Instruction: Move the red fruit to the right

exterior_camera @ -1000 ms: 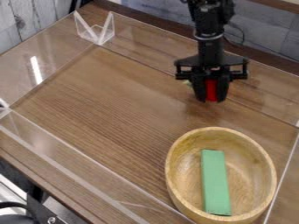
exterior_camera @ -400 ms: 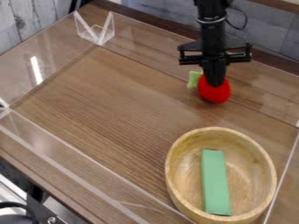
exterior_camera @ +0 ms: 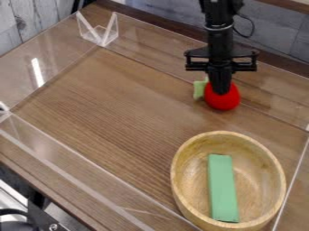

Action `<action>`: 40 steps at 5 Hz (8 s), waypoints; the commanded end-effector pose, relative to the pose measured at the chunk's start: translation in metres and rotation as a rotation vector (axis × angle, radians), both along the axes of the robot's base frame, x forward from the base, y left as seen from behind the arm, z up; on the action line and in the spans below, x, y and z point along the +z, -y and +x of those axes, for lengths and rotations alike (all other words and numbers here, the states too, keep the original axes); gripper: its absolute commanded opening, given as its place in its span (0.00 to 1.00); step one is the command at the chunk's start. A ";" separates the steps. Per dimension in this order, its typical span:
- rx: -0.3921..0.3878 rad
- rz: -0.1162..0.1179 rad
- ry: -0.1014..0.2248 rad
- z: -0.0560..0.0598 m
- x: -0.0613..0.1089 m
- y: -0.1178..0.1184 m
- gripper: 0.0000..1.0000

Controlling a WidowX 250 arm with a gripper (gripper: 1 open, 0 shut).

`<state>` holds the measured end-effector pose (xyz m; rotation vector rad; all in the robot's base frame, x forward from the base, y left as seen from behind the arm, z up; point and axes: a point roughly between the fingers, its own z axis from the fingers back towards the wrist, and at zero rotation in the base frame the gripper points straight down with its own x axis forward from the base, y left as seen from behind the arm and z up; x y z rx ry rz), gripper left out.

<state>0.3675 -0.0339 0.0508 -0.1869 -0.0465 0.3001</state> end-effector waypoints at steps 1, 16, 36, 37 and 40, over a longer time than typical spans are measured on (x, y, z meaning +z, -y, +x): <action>0.058 0.005 0.057 0.015 0.024 -0.014 1.00; 0.007 -0.065 0.184 -0.022 0.074 -0.092 1.00; 0.355 0.290 0.210 -0.057 0.067 -0.204 0.00; 0.402 0.304 0.206 -0.060 0.069 -0.194 1.00; 0.562 0.338 0.187 -0.052 0.069 -0.199 1.00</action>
